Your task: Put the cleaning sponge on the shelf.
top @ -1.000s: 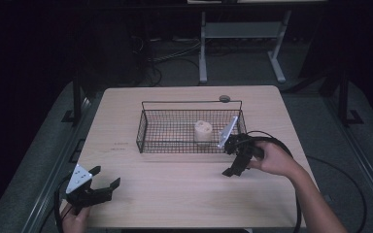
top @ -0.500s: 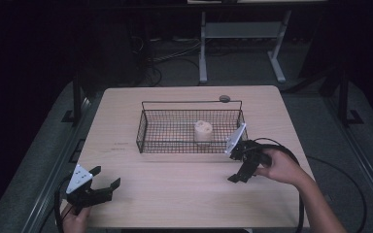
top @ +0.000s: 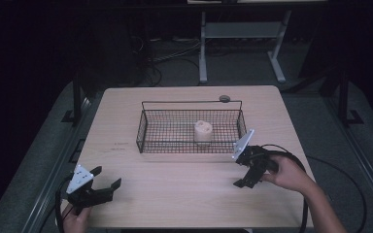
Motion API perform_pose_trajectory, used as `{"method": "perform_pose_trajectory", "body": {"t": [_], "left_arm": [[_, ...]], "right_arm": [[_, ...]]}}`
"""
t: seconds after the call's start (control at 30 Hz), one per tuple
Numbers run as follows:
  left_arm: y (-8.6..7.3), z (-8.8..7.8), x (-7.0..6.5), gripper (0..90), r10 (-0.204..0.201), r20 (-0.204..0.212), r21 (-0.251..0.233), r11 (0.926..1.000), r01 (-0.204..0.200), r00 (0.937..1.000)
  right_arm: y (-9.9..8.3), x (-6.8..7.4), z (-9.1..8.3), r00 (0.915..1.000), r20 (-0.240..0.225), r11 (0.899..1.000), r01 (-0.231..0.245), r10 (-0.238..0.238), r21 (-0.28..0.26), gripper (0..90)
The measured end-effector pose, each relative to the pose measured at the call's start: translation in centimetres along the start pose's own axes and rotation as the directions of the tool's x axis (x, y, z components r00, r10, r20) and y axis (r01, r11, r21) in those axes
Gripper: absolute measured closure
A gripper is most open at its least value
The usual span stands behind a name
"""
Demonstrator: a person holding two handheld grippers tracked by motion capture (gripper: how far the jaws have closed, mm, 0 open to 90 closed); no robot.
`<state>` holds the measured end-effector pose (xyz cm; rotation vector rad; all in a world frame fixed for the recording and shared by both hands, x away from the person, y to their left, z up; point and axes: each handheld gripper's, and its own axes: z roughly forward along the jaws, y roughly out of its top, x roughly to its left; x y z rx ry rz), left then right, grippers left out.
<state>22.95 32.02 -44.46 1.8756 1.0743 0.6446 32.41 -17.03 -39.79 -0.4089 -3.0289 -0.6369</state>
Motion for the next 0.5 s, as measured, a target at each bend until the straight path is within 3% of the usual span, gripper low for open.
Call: {"method": "perform_pose_trajectory", "body": {"t": [0.5], "left_arm": [[0.0, 0.0, -0.1, 13.7, 0.003, -0.002, 0.003, 1.0000, -0.003, 1.0000]], "right_arm": [[-2.1, 1.4, 0.8, 0.9999, -0.003, 1.000, -0.013, 0.013, -0.023, 17.9]]}}
